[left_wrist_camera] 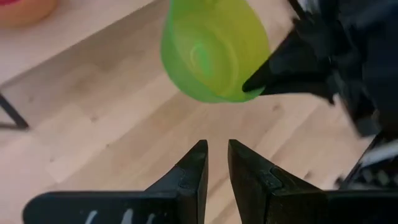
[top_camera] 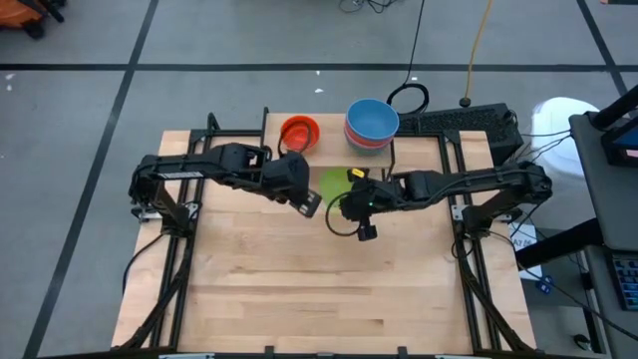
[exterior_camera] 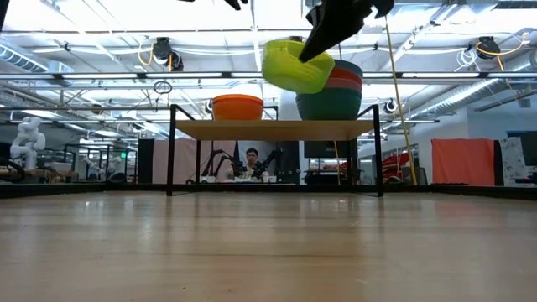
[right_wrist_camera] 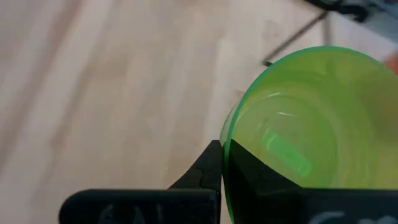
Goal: Place and stack bowls onto a shelf
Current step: Stack the transparent green bowl on top of the transparent orange bowl on the shelf
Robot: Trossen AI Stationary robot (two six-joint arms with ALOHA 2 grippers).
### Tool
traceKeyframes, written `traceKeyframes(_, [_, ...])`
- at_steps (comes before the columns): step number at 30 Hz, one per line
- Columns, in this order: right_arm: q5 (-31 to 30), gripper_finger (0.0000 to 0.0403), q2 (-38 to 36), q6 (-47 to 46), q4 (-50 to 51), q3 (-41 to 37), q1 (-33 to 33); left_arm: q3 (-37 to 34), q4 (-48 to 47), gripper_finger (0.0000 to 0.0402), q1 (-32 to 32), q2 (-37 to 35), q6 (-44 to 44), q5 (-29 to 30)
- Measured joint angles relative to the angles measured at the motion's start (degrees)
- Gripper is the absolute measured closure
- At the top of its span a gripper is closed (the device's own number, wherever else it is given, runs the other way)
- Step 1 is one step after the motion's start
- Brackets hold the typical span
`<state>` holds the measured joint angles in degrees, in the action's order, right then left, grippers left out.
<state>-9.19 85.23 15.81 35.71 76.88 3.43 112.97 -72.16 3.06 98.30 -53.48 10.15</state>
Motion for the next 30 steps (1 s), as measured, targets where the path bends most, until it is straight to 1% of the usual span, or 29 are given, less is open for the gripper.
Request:
traceKeyframes(3, [-5.1, 0.0403, 0.0, 1.7, 0.1, 0.0, 1.1, 0.0, 0.0, 0.0334, -0.5, 0.0, -4.1, 0.1])
traceKeyframes(5, [-6.5, 0.0403, 0.0, 3.0, 0.1, 0.0, 1.8, 0.1, 0.4, 0.0334, -0.6, 1.1, -5.2, 0.5])
traceKeyframes(10, [-6.6, 0.0403, 0.0, 6.4, -0.5, 0.0, 4.0, 0.1, 1.7, 0.0334, -1.5, 3.1, -5.4, 0.8])
traceKeyframes(14, [-7.1, 0.0403, 0.0, 7.3, -1.1, 0.0, 5.6, 0.0, 2.7, 0.0334, -2.1, 4.2, -4.2, 0.9])
traceKeyframes(17, [-7.0, 0.0403, 0.0, 7.4, -1.2, 0.0, 6.4, 0.0, 3.0, 0.0334, -2.5, 4.5, -5.0, 0.8])
traceKeyframes(27, [-7.1, 0.0403, -0.1, 7.4, -1.2, 0.0, 6.8, 0.0, 4.7, 0.0334, -2.5, 4.5, -4.4, 0.5])
traceKeyframes(30, [-6.8, 0.0403, -0.1, 7.4, -0.8, 0.0, 7.1, 0.1, 4.3, 0.0334, -2.5, 6.0, -3.0, 0.6])
